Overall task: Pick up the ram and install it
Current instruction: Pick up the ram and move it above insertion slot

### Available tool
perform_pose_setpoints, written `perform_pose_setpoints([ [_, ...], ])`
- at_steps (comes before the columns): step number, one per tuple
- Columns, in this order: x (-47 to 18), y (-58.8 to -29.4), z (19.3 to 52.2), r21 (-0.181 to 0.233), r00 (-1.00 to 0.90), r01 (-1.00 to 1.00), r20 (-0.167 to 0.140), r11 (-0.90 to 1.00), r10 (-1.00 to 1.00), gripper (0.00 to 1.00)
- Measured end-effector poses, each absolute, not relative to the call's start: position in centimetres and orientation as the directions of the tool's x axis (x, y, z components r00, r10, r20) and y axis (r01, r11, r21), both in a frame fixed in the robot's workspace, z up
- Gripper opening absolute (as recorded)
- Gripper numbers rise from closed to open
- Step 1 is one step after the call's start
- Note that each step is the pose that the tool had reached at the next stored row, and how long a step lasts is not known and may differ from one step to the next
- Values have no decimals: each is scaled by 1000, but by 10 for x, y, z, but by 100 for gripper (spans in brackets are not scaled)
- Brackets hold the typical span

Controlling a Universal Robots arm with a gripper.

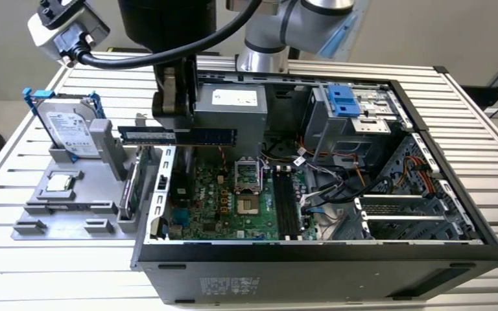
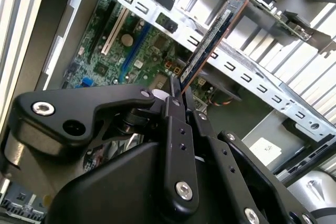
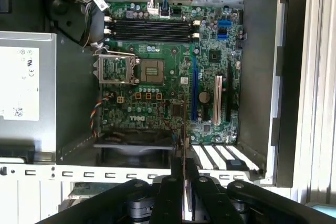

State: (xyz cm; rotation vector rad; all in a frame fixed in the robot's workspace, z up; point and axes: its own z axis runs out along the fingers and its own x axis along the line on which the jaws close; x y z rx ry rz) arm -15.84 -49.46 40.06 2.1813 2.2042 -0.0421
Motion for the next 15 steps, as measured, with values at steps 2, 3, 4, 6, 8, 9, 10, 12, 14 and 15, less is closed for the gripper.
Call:
perform_pose_setpoints([
  [2,-155,-495,401,9,-10,1000,-48,11,999,0],
  [3,-153,-495,401,8,-10,1000,-48,11,999,0],
  [4,-152,-495,401,8,-10,1000,-48,11,999,0],
  [6,-148,-495,401,8,-10,1000,-48,11,999,0],
  [8,-145,-495,401,8,-10,1000,-48,11,999,0],
  [9,-144,-495,401,7,-10,1000,-48,11,999,0],
  [10,-142,-495,401,7,-10,1000,-48,11,999,0],
  [12,-139,-495,401,7,-10,1000,-48,11,999,0],
  [14,-136,-495,401,7,-10,1000,-48,11,999,0],
  [15,-135,-495,401,7,-10,1000,-48,11,999,0],
])
